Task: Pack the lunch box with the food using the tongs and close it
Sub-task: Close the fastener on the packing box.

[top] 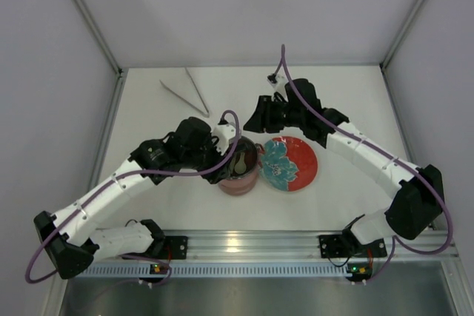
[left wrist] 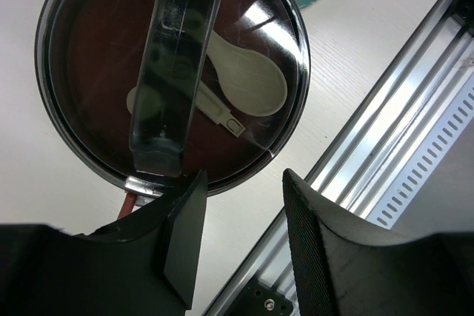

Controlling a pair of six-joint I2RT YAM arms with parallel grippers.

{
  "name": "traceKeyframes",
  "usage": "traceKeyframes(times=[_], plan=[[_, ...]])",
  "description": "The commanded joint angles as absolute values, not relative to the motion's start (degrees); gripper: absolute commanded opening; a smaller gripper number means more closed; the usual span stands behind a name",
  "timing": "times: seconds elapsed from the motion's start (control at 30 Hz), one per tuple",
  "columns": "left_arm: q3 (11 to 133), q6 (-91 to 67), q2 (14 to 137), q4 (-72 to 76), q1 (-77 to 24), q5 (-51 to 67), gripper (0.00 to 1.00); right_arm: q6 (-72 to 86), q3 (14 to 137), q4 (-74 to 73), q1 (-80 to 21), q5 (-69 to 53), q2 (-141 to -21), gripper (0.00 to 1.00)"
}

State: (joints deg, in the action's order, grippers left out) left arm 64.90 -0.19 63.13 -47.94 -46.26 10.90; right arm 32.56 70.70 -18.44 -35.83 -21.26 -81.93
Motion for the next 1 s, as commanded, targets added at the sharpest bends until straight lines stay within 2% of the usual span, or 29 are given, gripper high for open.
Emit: traceKeyframes(times=[0.0,0.97], plan=[[64.2,-1.8,63.0,-44.7,-46.8,12.4,0.5,33.0,74.0,-14.3,-36.8,-22.6,-81.9,0.4],[64.4,-1.1,64.6,-43.5,-47.5,9.4,0.5,36.1,69.5,-10.8,-41.0,-25.3,-84.1,0.29]])
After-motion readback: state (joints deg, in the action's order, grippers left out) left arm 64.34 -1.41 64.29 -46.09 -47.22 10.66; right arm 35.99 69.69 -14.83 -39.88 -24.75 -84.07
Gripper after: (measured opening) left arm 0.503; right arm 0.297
